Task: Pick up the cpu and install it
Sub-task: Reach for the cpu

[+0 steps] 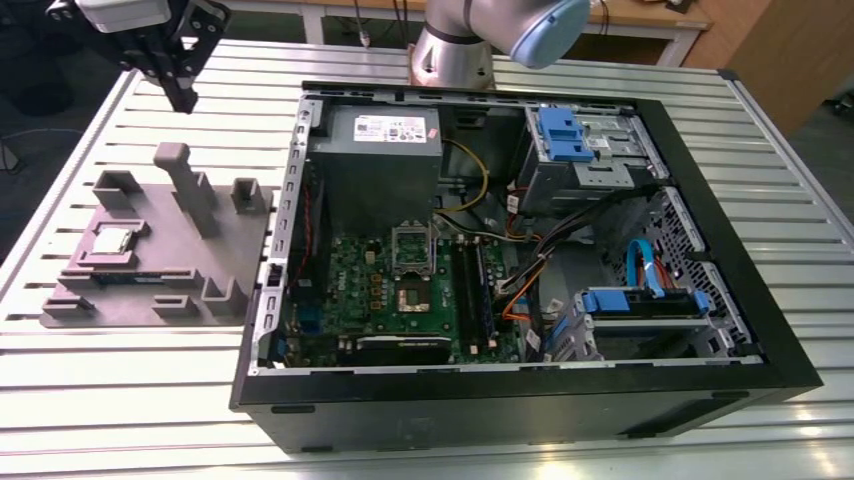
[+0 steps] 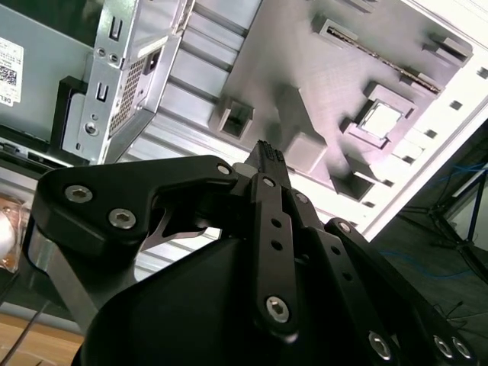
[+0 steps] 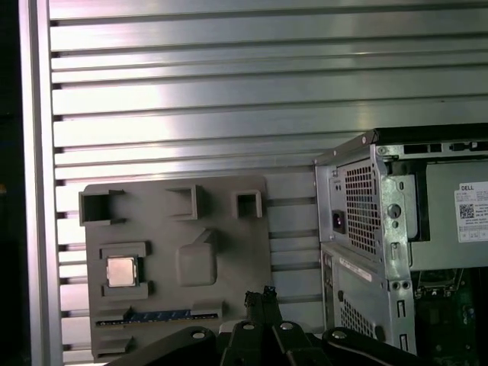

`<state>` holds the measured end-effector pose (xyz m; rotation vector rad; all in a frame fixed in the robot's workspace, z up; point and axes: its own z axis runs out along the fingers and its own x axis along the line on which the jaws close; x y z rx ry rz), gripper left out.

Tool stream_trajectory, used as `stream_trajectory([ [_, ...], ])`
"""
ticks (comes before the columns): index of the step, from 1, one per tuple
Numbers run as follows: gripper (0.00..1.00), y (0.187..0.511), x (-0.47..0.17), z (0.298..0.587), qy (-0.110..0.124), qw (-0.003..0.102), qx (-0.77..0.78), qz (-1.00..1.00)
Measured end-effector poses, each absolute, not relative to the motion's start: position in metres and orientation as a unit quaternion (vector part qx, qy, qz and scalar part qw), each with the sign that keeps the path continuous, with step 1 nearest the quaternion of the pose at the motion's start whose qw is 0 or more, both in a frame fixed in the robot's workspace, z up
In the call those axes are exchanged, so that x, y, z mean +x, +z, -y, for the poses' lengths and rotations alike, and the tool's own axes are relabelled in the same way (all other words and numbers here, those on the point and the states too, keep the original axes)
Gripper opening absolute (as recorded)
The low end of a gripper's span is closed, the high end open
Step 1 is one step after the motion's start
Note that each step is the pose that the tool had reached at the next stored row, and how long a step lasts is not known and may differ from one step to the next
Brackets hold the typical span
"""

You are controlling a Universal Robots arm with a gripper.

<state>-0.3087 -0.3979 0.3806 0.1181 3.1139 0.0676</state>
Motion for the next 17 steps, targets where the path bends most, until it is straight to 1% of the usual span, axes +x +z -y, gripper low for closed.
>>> stream_trajectory([
  [11,0.1,0.379,-0.327,0.398,0.022,0.012,0.038,-0.999],
  [13,0.1,0.379,-0.331,0.398,0.022,0.009,0.038,-0.999],
  [17,0.1,0.377,-0.342,0.398,0.021,-0.001,0.038,-0.999],
])
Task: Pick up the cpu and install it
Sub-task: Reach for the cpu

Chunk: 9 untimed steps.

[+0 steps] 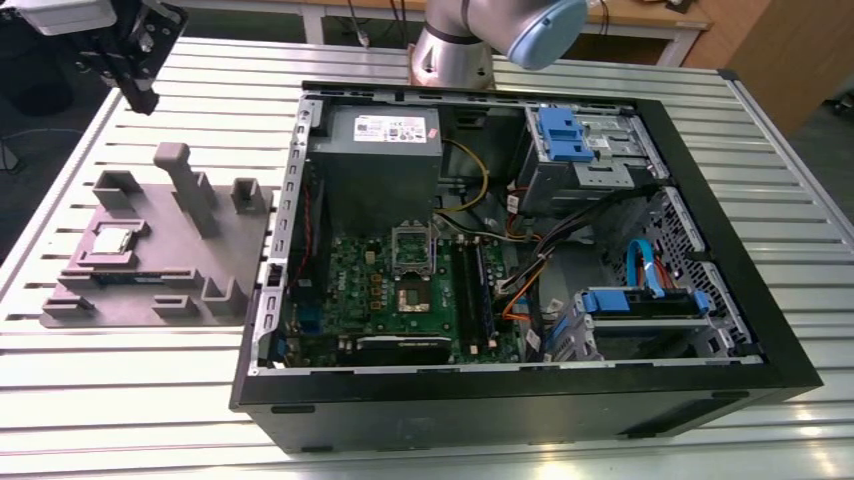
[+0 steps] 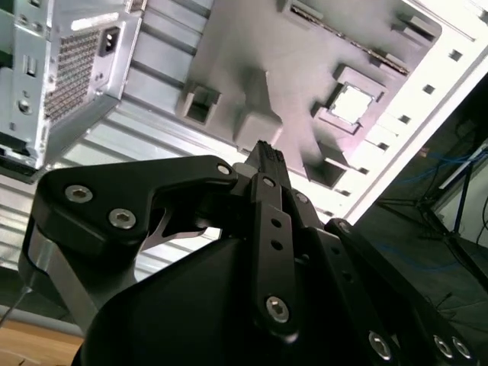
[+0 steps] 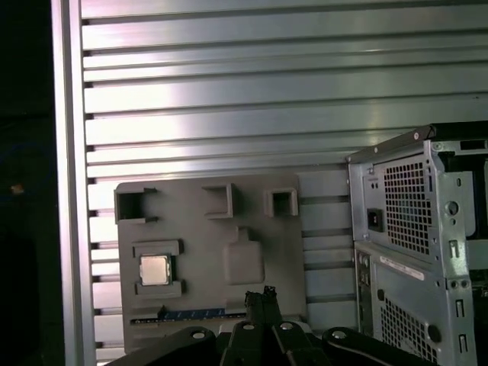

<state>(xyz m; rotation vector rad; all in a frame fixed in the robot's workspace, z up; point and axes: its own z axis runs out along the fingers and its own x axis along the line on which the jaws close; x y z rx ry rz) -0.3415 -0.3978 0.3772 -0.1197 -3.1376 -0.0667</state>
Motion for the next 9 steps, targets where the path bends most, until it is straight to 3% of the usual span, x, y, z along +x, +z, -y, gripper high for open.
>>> stream_trajectory([
  [3,0.1,0.3766,-0.3482,0.3978,-0.021,0.006,-0.038,0.999],
  [9,0.1,0.3766,-0.3491,0.3978,-0.021,0.006,-0.038,0.999],
])
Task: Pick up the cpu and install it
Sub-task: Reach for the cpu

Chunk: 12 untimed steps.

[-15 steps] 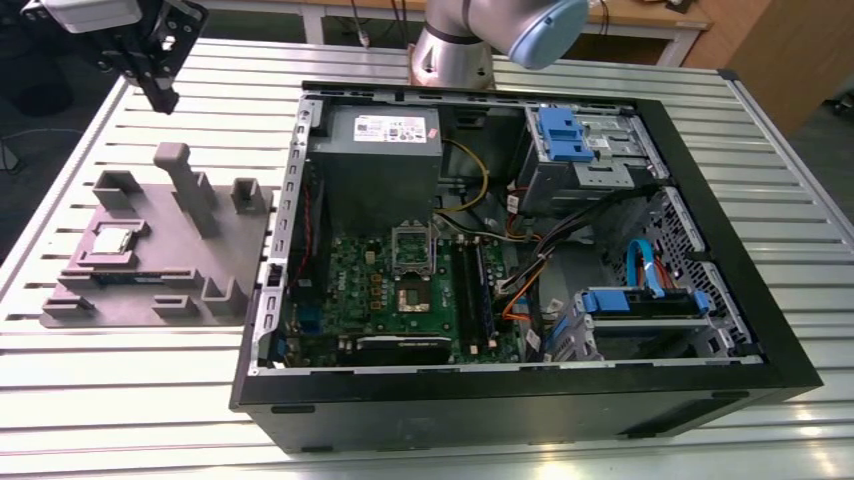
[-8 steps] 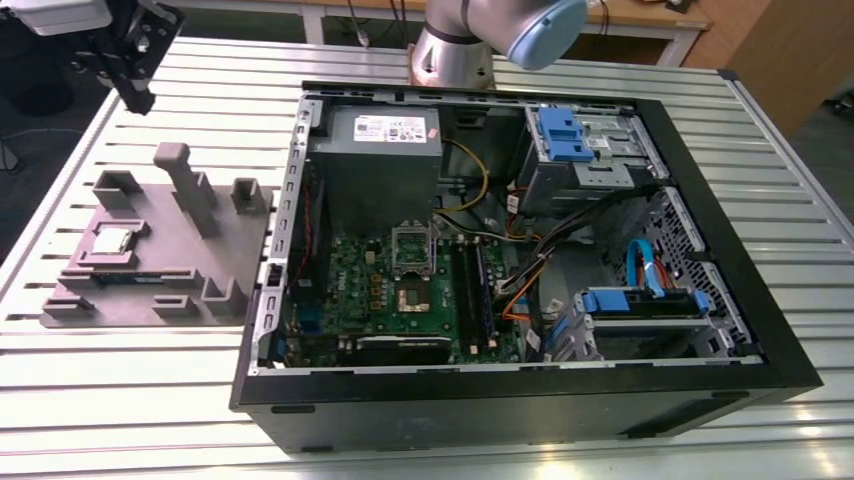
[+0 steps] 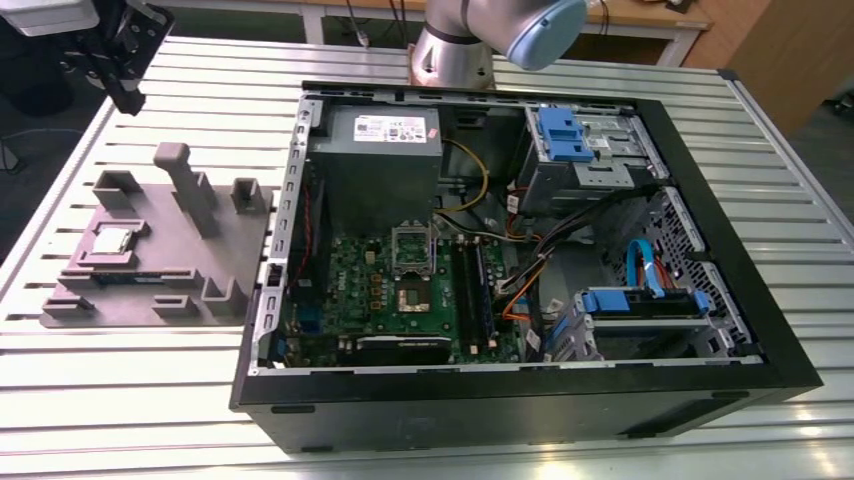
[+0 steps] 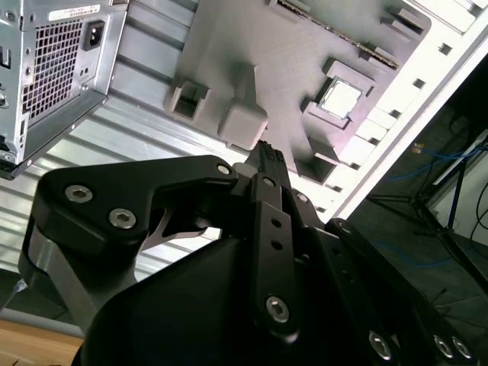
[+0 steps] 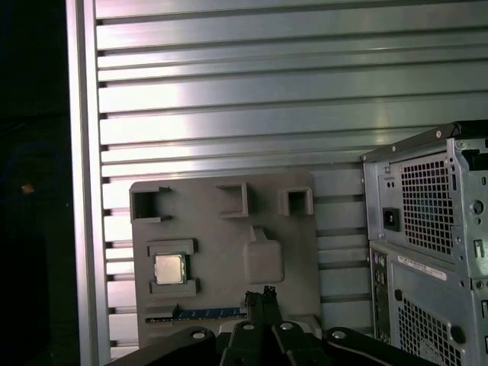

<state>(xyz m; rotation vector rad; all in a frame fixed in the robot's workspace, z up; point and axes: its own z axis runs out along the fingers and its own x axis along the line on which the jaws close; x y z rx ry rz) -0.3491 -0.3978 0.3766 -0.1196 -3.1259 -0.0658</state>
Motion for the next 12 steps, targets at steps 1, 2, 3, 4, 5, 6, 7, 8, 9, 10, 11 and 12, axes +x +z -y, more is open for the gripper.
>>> stream_trajectory([
  [1,0.1,0.3766,-0.3491,0.3978,-0.021,0.006,-0.038,0.999],
  [2,0.1,0.3766,-0.3491,0.3978,-0.021,0.006,-0.038,0.999],
  [3,0.1,0.3766,-0.3491,0.3978,-0.021,0.006,-0.038,0.999],
  [4,0.1,0.3766,-0.3491,0.3978,-0.021,0.006,-0.038,0.999],
  [5,0.1,0.3766,-0.3491,0.3978,-0.021,0.006,-0.038,0.999],
  [6,0.1,0.3766,-0.3491,0.3978,-0.021,0.006,-0.038,0.999],
  [7,0.1,0.3766,-0.3491,0.3978,-0.021,0.006,-0.038,0.999],
  [8,0.1,0.3766,-0.3494,0.3979,-0.021,0.006,-0.038,0.999],
  [9,0.1,0.3766,-0.3498,0.3978,-0.021,0.006,-0.038,0.999],
  [10,0.1,0.3766,-0.3502,0.3978,-0.021,0.006,-0.038,0.999],
  [11,0.1,0.3766,-0.351,0.3978,-0.021,0.006,-0.038,0.999],
  [12,0.1,0.3765,-0.3524,0.3978,-0.021,0.006,-0.038,0.999],
])
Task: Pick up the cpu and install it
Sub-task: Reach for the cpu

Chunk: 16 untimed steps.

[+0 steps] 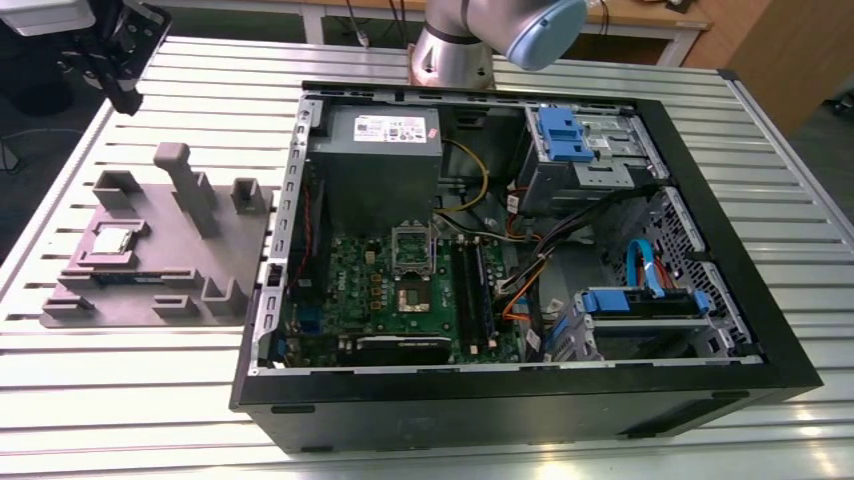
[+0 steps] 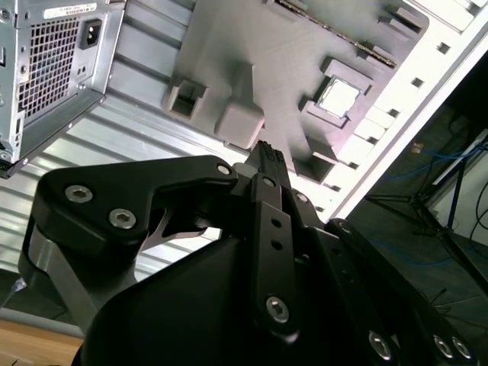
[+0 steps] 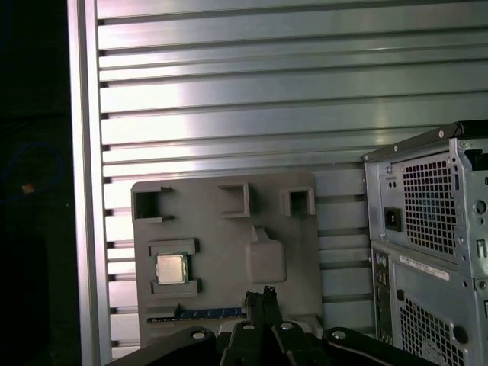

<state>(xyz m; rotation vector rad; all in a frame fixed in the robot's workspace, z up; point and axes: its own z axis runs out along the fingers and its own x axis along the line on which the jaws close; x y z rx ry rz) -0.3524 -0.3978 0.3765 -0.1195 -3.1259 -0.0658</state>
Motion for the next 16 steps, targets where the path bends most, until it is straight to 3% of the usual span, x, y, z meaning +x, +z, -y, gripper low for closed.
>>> stream_trajectory([
  [16,0.1,0.372,-0.383,0.404,-0.021,0.006,-0.035,0.999],
])
